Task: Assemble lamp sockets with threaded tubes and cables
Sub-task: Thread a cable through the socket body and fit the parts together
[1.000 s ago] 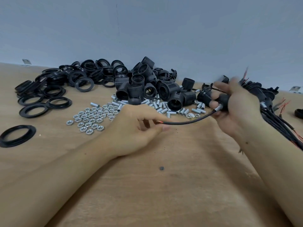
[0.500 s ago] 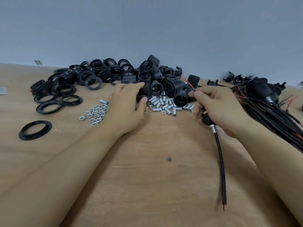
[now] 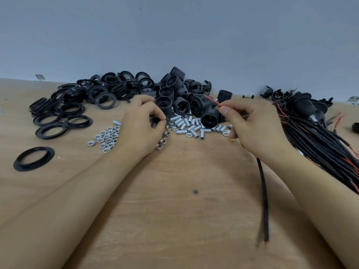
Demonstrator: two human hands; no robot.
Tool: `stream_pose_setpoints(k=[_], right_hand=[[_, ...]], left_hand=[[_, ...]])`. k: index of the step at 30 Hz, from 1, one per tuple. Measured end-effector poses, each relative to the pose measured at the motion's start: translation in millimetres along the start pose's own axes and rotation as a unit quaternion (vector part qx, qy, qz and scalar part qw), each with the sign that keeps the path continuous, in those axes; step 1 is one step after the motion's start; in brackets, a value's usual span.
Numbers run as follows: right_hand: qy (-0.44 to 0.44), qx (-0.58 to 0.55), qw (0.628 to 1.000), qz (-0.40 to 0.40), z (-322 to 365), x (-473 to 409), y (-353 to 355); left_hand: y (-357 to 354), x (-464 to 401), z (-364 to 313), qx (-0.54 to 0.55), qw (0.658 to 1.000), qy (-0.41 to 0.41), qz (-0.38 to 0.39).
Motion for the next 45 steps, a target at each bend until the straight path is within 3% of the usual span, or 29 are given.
stream_pose_setpoints(k=[7, 10, 12, 16, 23, 28, 33, 38, 42, 45], right_hand=[[0.043, 0.023, 0.999, 0.014, 2, 3, -7], [0.040, 0.032, 0.998, 0.024, 1, 4, -10], [0.038, 0.052, 0.997, 0.042, 1, 4, -13], [0.033, 0.105, 0.990, 0.085, 0, 5, -20], [0.024, 0.094, 0.992, 0.077, 1, 6, -18], [0.026, 0.087, 0.994, 0.065, 4, 6, -17], [-0.006, -0.017, 1.000, 0.010, 5, 4, -10], [-0.048, -0.087, 0.995, -0.010, 8, 4, -5], [-0.101, -0.247, 0.962, 0.059, 13, 6, -13], [-0.094, -0.279, 0.952, 0.088, 19, 9, -18]], left_hand=[[-3, 2, -7, -0.085, 0.995, -0.058, 0.010], [-11, 4, -10, -0.136, 0.984, -0.092, 0.063], [-11, 5, -11, -0.125, 0.986, -0.090, 0.064], [-3, 4, -13, -0.118, 0.988, -0.099, -0.007], [1, 1, -5, -0.034, 0.999, -0.017, -0.013], [10, 3, -10, 0.022, 0.997, -0.040, -0.055], [22, 5, -16, 0.099, 0.981, -0.076, -0.147], [21, 10, -24, 0.215, 0.967, -0.086, -0.104], [19, 15, -37, 0.282, 0.949, -0.130, -0.060], [10, 19, -42, 0.280, 0.949, -0.141, 0.013]])
Point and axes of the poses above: each hand's wrist, its own x-axis away from the middle knuckle, its own y-axis out of the back of the hand, z = x × y, the point moved 5 cm from there along -x, towards the middle knuckle, and after that the axes turned 12 degrees about -x, right-handed, at the moved point
